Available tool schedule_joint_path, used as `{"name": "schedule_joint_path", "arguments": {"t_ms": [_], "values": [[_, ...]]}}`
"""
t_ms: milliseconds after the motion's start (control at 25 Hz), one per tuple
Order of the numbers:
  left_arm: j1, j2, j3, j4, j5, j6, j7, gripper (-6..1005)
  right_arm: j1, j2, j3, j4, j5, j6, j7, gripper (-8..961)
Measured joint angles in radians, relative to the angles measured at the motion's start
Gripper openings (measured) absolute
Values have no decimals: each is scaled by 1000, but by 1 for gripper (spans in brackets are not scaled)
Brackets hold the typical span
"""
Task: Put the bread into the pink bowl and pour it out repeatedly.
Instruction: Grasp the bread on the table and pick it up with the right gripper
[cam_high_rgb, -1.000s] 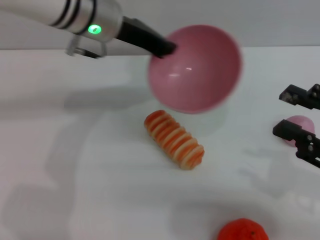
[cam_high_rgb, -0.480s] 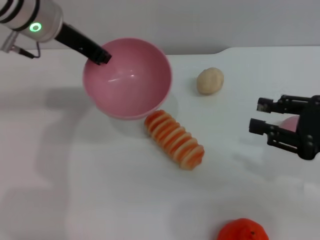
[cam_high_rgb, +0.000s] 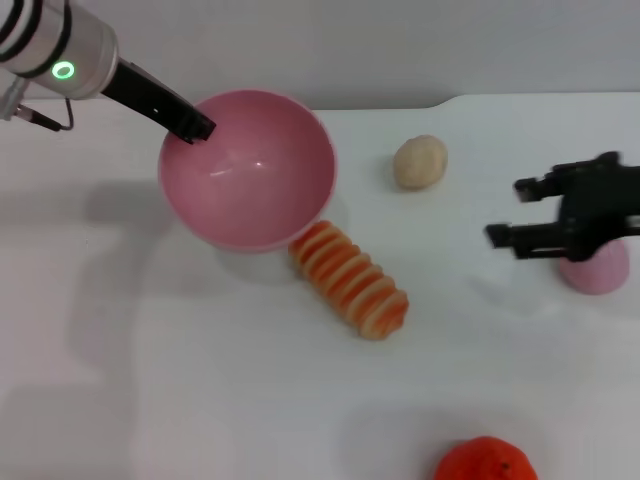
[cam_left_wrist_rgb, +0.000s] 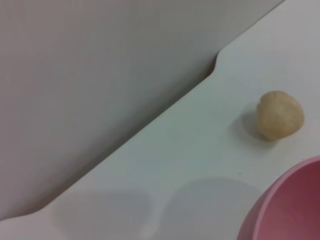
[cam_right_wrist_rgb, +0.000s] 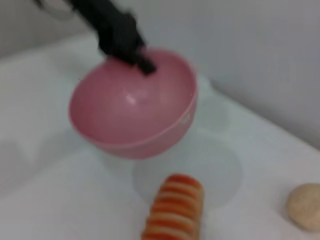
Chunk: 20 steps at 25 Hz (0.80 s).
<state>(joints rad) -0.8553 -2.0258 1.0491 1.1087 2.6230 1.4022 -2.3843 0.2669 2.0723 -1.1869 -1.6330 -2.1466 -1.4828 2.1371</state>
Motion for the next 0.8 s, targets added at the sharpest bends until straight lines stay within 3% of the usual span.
{"name": "schedule_joint_path", "arguments": {"t_ms": [160, 320, 600, 800], "values": [[6, -9, 8, -4, 1, -3, 8, 41, 93, 3, -99, 30, -126, 11, 50, 598], [17, -16, 10, 1, 1, -5, 10, 41, 155, 4, -198, 75, -148, 48, 74, 657], [44, -23, 11, 6, 1, -7, 21, 42, 196, 4, -335, 148, -196, 140, 109, 693], [69, -24, 11, 30, -6, -3, 21, 42, 214, 5, -374, 260, -199, 213, 111, 693]]}}
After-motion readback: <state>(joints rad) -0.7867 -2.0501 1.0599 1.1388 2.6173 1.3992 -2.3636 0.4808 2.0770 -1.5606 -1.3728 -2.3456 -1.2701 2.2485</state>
